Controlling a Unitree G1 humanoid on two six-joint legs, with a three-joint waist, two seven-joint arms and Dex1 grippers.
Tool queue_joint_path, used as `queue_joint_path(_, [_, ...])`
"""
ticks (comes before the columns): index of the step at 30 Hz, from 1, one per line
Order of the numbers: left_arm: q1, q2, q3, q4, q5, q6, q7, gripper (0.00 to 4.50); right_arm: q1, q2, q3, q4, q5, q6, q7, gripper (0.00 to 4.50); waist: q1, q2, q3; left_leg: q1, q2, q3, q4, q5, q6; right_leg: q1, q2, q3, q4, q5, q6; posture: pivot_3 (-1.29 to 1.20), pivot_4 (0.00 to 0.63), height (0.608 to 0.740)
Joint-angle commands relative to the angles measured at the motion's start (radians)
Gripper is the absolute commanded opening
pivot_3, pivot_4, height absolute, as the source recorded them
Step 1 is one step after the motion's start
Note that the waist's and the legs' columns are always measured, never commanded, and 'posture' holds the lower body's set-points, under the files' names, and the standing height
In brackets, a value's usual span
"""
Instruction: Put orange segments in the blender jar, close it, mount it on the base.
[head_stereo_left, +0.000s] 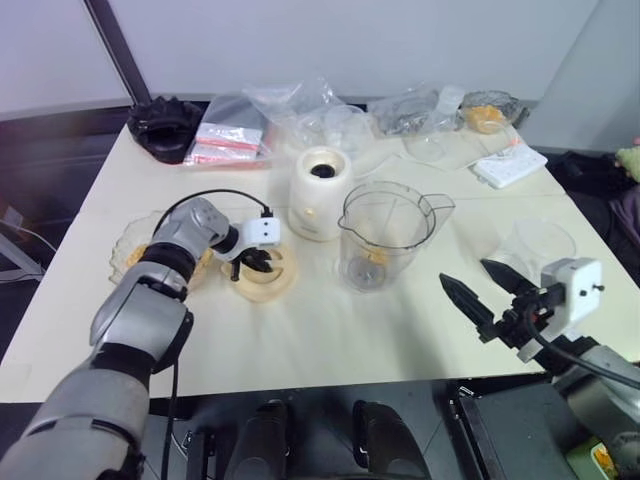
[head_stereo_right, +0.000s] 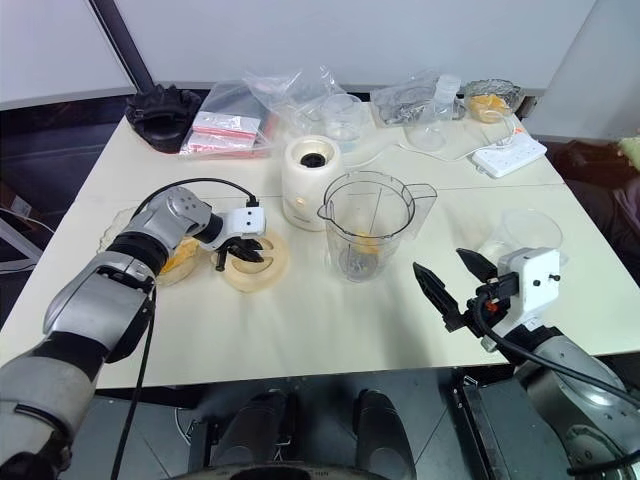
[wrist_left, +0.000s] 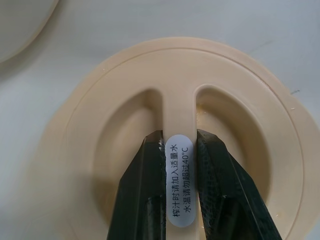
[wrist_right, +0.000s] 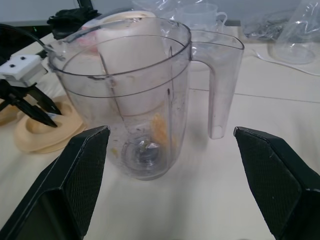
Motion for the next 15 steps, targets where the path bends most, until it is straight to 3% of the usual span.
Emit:
queue_joint_path(1, [-0.057,0.009,0.066,-0.045,-0.056,0.012,-0.088,0.27,-0.032,0.02,0.022,0.021,-0.031,-0.028,0.005,4.18,0.0,-0.001,0.001,-0.001,0.0,0.0,0.0,0.0,0.0,-0.001,0.0,0.0,0.0,0.0,0.0,0.0,0.15,0.74])
queue_joint_path(7, [-0.276,0.083,0.183,-0.217,-0.178,0.14,-0.301,0.27,-0.053,0.05,0.06,0.071,-0.086,-0.053,0.024,4.18,0.003,-0.007,0.005,-0.024,-0.001,-0.002,0.003,0.0,0.0,-0.02,0.001,-0.003,0.001,0.005,-0.003,0.0,0.15,0.74])
queue_joint_path(15, [-0.51,0.131,0.243,-0.196,-0.25,0.184,-0.374,0.27,-0.07,0.078,0.075,0.119,-0.128,-0.078,0.047,4.18,-0.001,-0.006,0.004,-0.023,-0.001,0.0,0.003,-0.003,0.006,-0.02,0.002,-0.002,0.002,0.004,0.005,0.0,0.15,0.74])
